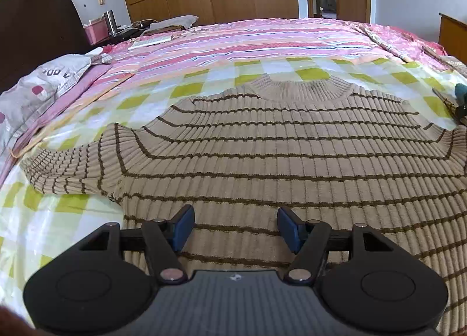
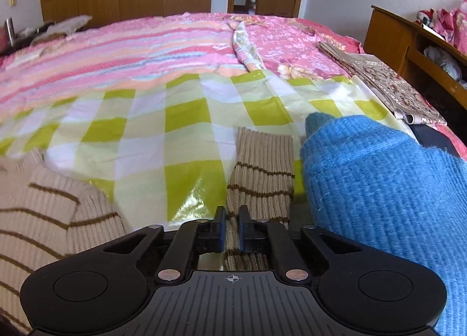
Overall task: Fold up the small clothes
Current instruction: 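Close the right gripper on the ribbed sleeve cuff, then carry the sleeve with the right gripper across the sweater body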
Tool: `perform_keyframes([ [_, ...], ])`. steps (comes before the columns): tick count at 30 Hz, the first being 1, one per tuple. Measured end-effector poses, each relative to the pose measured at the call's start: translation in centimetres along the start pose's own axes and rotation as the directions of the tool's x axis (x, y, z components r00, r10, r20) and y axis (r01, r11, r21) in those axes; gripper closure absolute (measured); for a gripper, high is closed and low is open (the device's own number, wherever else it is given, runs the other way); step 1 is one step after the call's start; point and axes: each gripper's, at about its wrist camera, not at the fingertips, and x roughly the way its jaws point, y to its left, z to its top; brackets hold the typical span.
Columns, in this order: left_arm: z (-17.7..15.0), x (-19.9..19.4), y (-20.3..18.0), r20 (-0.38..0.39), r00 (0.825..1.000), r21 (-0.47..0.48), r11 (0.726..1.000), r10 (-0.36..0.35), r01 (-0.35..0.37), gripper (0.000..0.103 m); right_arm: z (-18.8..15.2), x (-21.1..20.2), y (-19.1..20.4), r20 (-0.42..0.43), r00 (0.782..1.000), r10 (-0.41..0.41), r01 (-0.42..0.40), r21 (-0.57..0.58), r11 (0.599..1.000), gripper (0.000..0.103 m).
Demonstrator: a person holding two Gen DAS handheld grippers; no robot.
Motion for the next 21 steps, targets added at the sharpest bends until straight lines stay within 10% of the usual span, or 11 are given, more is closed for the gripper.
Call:
perform_keyframes([
  [11, -0.2, -2.1, 2.5, 0.016, 1.0, -0.057, 0.998, -0.025, 0.026, 0.035, 1.2, -7.6, 0.4, 0.129, 0.964, 0.235, -0.251, 0.132, 0.959, 0.098],
  [21, -3.0, -5.0, 6.2, 0.031, 0.999, -0.077, 0.997, -0.015, 0.017, 0.031, -1.1, -14.8, 10.5, 0.151, 0.828, 0.54, -0.55, 0.034, 0.834, 0.098],
])
